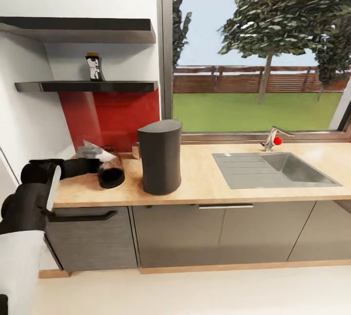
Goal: Set up a coffee station on the kitchen countertop: keep the coffee maker on the countertop, move the bottle of coffee from the kitchen shelf to the counter next to the coffee maker, place a paper coffee filter on top of the coffee maker, put the saucer next to the coffee maker with the coffee cup on the saucer, and place the electric kettle next to the coffee maker.
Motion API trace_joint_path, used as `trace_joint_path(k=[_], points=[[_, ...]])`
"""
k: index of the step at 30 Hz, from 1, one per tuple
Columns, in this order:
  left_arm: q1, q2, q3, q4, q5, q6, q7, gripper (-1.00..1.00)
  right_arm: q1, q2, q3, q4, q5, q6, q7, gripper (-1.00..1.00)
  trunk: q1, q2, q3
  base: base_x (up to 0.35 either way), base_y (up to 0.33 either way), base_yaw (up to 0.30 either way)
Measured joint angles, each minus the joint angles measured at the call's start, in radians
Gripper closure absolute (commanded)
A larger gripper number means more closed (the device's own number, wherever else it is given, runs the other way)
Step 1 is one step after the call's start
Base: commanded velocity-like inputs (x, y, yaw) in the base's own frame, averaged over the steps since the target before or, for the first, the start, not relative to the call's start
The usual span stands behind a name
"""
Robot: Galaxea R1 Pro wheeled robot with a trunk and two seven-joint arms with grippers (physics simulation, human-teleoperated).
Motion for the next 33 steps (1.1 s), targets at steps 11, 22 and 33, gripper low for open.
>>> trace_joint_path(k=[11,22,33], points=[[-0.293,0.112,-0.293,0.208,-0.002,0.037,-0.003,1.00,0.000,0.000,0.001,0.000,0.000,0.000,0.001,-1.00,0.000,0.000,0.000,0.000,0.000,0.000],[-0.364,0.115,-0.536,0.233,-0.004,0.030,-0.035,1.00,0.000,-0.001,0.002,0.000,0.000,0.000,0.003,-1.00,0.000,0.000,0.000,0.000,0.000,0.000],[-0.589,0.107,-0.545,0.355,-0.579,0.019,-0.648,1.00,0.000,-0.002,0.002,0.001,0.002,0.000,0.004,-1.00,0.000,0.000,0.000,0.000,0.000,0.000]])
